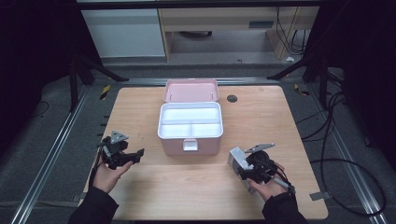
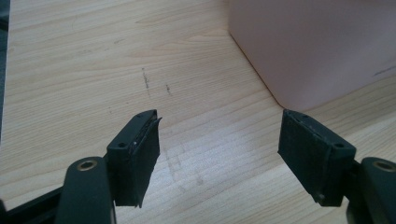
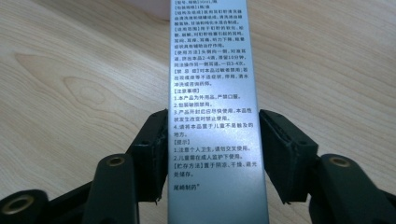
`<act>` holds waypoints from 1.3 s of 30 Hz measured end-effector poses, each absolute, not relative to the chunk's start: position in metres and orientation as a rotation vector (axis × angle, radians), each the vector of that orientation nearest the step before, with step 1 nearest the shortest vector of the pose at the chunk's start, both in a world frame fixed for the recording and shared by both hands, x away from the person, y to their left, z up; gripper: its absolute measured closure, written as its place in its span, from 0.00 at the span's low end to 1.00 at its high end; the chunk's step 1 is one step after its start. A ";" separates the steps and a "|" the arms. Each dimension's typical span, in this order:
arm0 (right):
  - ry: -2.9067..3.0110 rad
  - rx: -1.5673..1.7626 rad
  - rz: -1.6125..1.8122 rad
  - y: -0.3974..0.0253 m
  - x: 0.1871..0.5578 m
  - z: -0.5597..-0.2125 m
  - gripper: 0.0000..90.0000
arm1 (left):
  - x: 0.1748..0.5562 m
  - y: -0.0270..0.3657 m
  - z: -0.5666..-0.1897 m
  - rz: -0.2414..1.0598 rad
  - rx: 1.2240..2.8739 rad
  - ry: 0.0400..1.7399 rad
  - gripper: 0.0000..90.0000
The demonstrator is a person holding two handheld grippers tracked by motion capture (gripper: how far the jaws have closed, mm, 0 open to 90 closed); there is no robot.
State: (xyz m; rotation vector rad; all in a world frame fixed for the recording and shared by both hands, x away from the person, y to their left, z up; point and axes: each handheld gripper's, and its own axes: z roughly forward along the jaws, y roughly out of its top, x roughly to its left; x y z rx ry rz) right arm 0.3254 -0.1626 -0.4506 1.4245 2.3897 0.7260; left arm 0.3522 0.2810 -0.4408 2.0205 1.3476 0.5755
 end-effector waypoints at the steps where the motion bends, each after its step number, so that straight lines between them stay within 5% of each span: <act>1: 2.398 1.431 0.720 -0.162 0.327 -0.452 0.53 | 0.352 0.281 -0.441 0.577 2.020 1.348 0.32; 14: 2.448 1.426 0.643 -0.159 0.336 -0.452 0.61 | 0.353 0.280 -0.442 0.573 2.026 1.348 0.32; 32: 2.204 1.645 0.562 -0.221 0.350 -0.455 0.61 | 0.353 0.279 -0.442 0.569 2.029 1.343 0.33; 39: 2.131 1.579 0.636 -0.223 0.348 -0.446 0.41 | 0.353 0.278 -0.438 0.575 2.015 1.328 0.34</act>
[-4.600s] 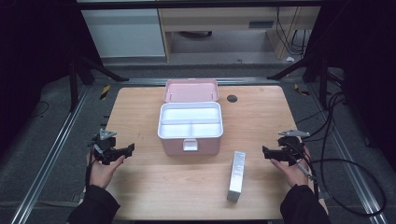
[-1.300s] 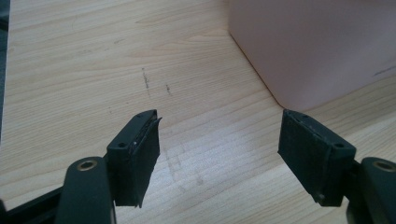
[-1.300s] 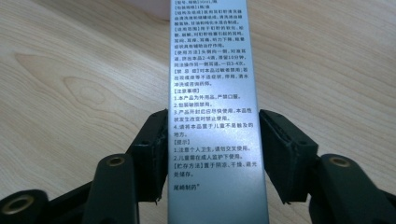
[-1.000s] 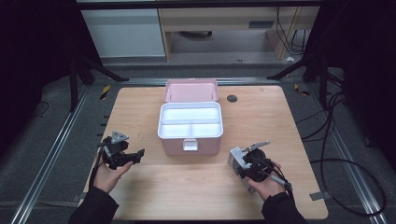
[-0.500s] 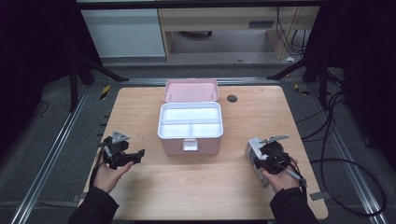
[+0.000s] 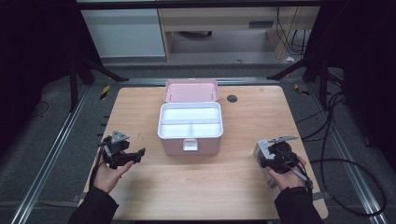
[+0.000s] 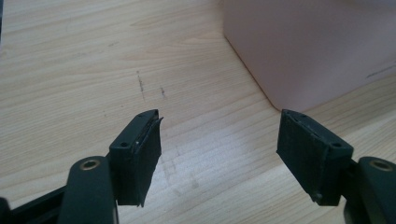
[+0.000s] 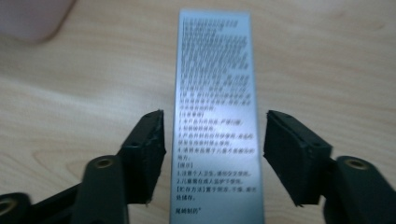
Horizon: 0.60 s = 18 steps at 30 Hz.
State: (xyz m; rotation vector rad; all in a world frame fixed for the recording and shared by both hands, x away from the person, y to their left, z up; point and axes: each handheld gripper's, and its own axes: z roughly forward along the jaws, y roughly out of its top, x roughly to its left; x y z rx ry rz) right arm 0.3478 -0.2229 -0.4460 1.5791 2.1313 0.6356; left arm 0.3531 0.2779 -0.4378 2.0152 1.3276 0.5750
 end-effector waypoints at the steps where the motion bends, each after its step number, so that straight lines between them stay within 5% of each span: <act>1: 2.122 1.568 0.650 -0.223 0.347 -0.443 0.40 | 0.353 0.277 -0.436 0.578 2.012 1.323 0.34; 18: 1.978 1.378 1.133 -0.196 0.381 -0.372 0.29 | 0.393 0.242 -0.383 0.573 1.890 1.187 0.40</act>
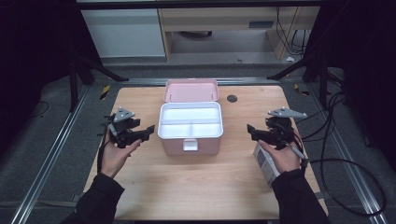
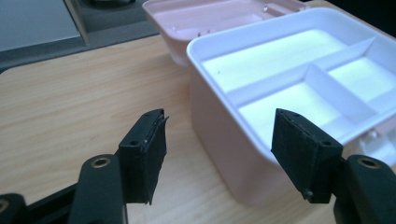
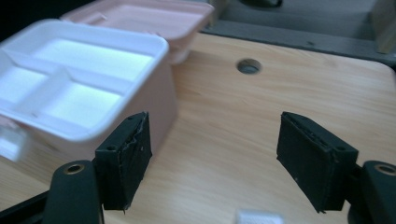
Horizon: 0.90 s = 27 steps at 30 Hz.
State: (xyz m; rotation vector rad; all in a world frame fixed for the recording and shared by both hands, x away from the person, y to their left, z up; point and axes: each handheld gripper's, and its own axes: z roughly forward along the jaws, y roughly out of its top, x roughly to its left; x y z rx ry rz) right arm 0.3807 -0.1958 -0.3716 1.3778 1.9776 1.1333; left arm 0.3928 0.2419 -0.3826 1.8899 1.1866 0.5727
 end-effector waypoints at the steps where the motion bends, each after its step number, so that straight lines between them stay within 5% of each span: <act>1: 1.985 1.372 1.157 -0.190 0.385 -0.370 0.30 | 0.399 0.237 -0.384 0.562 1.885 1.186 0.40; 12: 2.137 1.288 1.220 -0.125 0.423 -0.398 0.43 | 0.418 0.218 -0.404 0.524 1.951 1.187 0.51; 27: 2.249 1.274 1.170 -0.110 0.429 -0.419 0.64 | 0.423 0.212 -0.420 0.480 2.017 1.181 0.67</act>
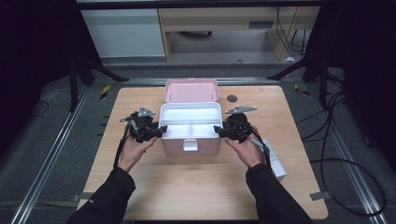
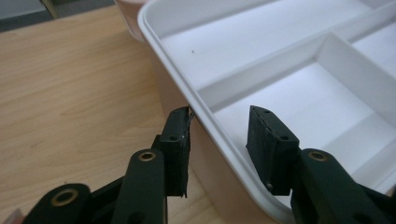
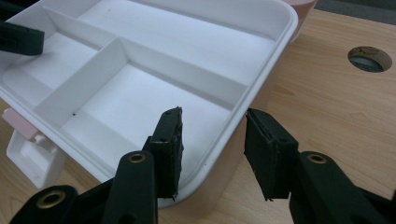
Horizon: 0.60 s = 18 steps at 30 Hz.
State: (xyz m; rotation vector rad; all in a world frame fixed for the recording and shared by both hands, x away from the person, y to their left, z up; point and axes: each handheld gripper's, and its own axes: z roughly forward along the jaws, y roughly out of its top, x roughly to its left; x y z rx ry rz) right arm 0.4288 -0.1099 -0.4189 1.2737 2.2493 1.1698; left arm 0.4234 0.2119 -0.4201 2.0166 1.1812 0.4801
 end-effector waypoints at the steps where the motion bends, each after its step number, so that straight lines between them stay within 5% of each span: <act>1: 2.249 1.276 1.167 -0.110 0.428 -0.419 0.65 | 0.422 0.212 -0.420 0.481 2.013 1.184 0.67; 18: 2.255 1.314 1.097 -0.112 0.391 -0.413 0.66 | 0.395 0.206 -0.418 0.488 2.061 1.144 0.67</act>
